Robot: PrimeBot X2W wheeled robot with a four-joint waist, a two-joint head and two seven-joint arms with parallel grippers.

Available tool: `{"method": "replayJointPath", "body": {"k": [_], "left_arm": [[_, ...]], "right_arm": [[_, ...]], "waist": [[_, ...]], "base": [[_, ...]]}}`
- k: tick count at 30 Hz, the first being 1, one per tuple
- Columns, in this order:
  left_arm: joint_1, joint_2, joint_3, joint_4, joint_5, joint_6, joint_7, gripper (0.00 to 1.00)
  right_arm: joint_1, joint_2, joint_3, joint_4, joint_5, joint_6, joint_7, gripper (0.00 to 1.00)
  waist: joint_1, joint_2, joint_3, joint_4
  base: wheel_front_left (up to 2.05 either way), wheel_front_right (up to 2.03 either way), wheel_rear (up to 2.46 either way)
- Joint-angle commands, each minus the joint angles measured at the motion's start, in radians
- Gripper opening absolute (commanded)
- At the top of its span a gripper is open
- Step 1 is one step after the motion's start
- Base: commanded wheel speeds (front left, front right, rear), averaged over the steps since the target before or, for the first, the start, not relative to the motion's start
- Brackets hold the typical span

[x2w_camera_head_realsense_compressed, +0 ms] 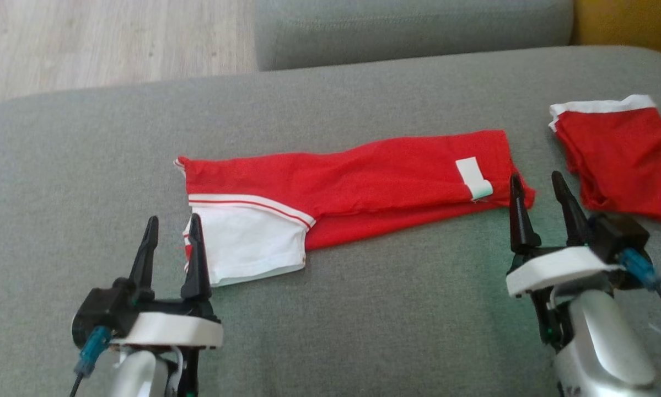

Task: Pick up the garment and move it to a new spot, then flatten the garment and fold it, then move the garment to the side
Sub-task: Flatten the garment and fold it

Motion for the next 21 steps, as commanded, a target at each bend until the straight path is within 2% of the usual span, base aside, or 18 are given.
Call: {"method": "replayJointPath", "body": {"k": [1, 8, 16, 21], "left_arm": [[-0.06, -0.004, 0.046, -0.028, 0.017, -0.009, -0.009, 1.0], [-0.116, -0.022, 0.051, -0.027, 0.056, -0.042, -0.009, 1.0], [-0.146, -0.026, 0.042, -0.014, 0.064, -0.057, -0.009, 1.0], [-0.156, -0.027, 0.035, -0.013, 0.05, -0.06, -0.009, 1.0]], "right_arm": [[-0.072, 0.006, 0.01, 0.002, -0.033, -0.001, -0.01, 1.0], [-0.223, 0.006, -0.144, 0.222, -0.143, -0.001, 0.023, 1.0], [-0.321, 0.002, -0.302, 0.435, -0.241, -0.001, 0.072, 1.0], [-0.364, 0.004, -0.353, 0.569, -0.294, -0.001, 0.098, 1.0]], "waist": [[0.0, -0.0001, 0.024, 0.011], [0.0, -0.0001, 0.099, 0.055], [0.0, -0.0001, 0.135, 0.094], [0.0, -0.0001, 0.143, 0.103]], "base": [[0.0, 0.0, 0.0], [0.0, 0.0, 0.0], [0.0, 0.0, 0.0], [0.0, 0.0, 0.0]]}}
